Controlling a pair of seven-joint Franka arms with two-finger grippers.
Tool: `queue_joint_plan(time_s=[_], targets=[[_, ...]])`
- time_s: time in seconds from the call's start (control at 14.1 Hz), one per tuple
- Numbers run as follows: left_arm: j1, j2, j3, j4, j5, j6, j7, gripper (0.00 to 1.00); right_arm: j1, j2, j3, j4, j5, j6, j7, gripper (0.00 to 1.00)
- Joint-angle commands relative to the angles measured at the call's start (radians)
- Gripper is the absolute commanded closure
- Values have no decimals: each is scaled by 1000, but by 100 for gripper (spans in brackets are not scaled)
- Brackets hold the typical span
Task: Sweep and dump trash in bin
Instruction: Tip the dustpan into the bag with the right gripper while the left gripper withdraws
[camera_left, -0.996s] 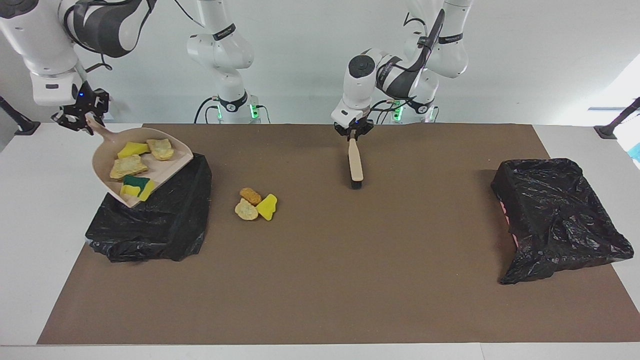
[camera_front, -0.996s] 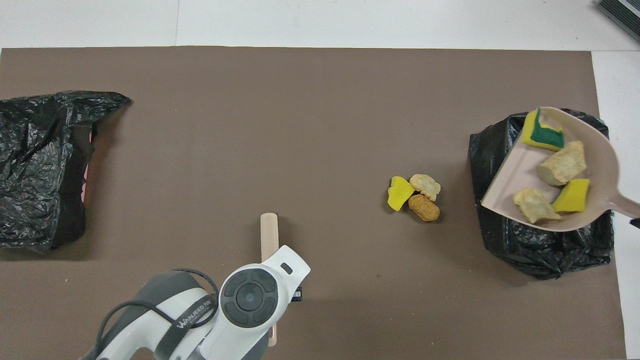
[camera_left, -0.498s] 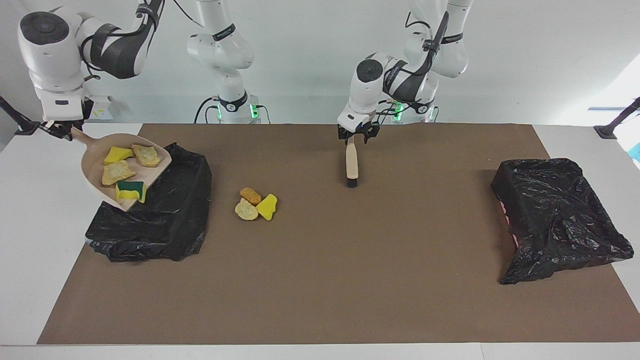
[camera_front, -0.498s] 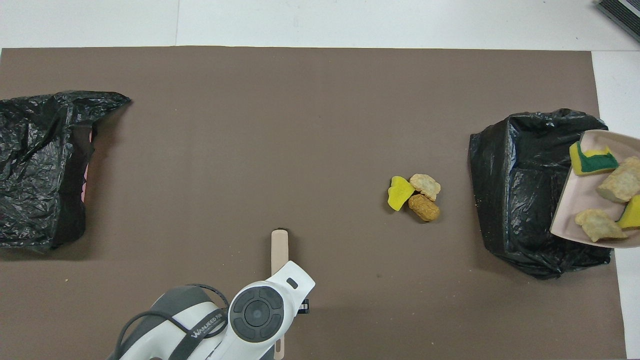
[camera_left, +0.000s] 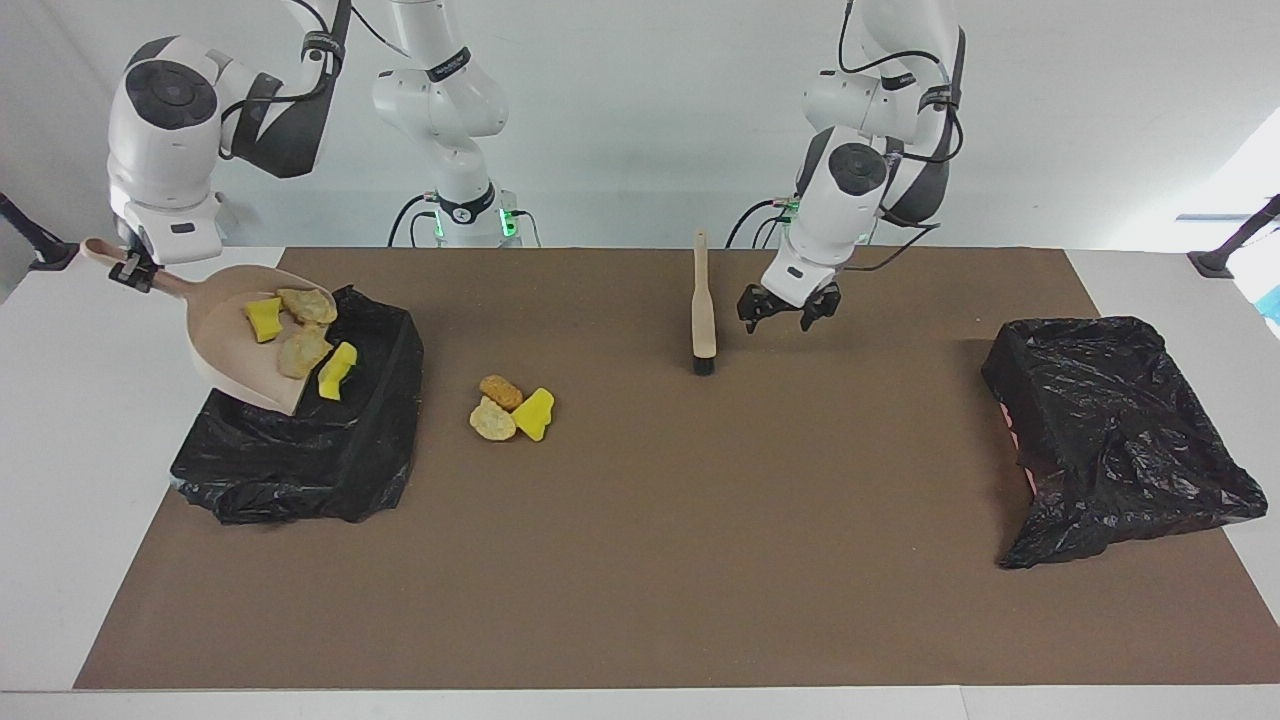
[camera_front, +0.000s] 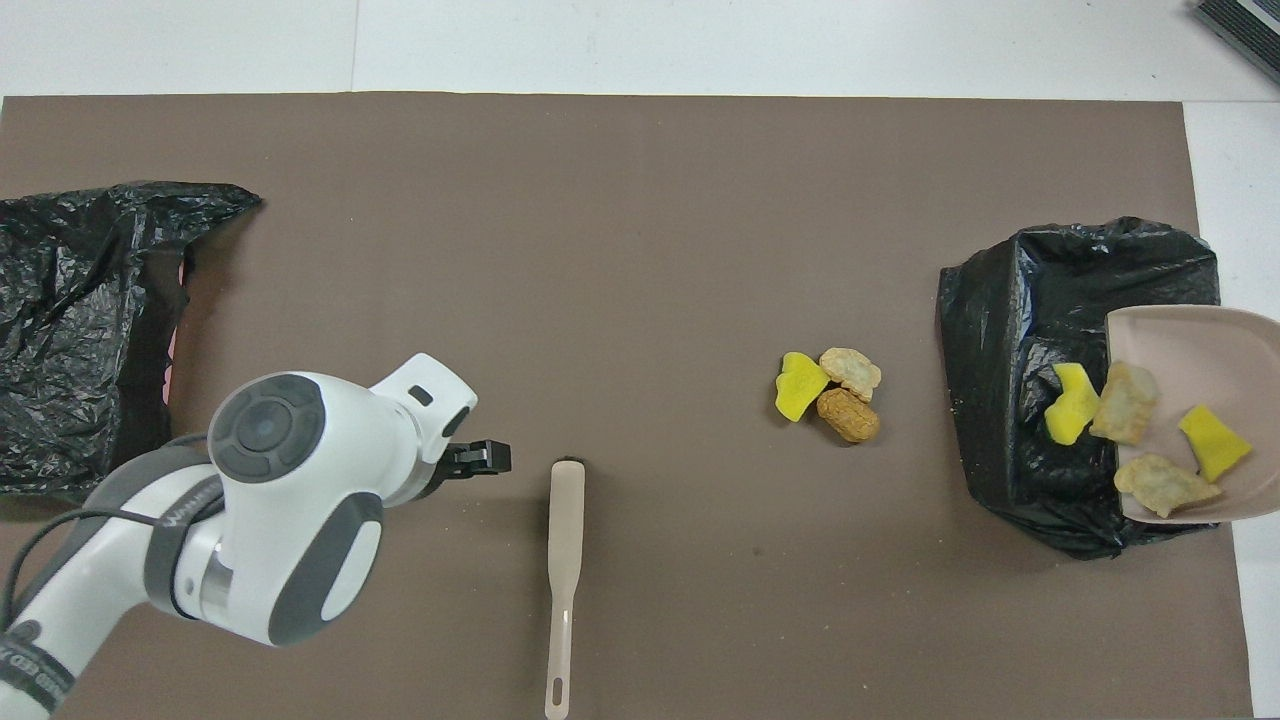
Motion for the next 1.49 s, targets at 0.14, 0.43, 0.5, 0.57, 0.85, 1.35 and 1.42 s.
queue_joint_plan(time_s=[0.14, 0.43, 0.5, 0.57, 0.85, 1.35, 1.42], targets=[[163, 117, -11, 238, 0, -153, 180, 0, 42, -11, 6, -4, -112, 24, -79, 100], [268, 119, -11, 348, 1, -254, 295, 0, 57, -3, 7, 22, -194, 12, -76, 100], [280, 119, -11, 373, 3, -285, 318, 0, 48, -3, 6, 22, -210, 18, -78, 100], [295, 119, -11, 400, 18, -314, 336, 0, 43, -3, 6, 22, -215, 24, -78, 100], [341, 117, -10, 494, 47, -415, 347, 0, 59, -7, 6, 21, -238, -2, -66, 100], [392, 106, -10, 625, 84, -552, 386, 0, 115, -15, 17, 64, -299, -100, -72, 100], [394, 103, -8, 625, 86, -553, 393, 0, 137, -15, 17, 74, -308, -135, -66, 100]])
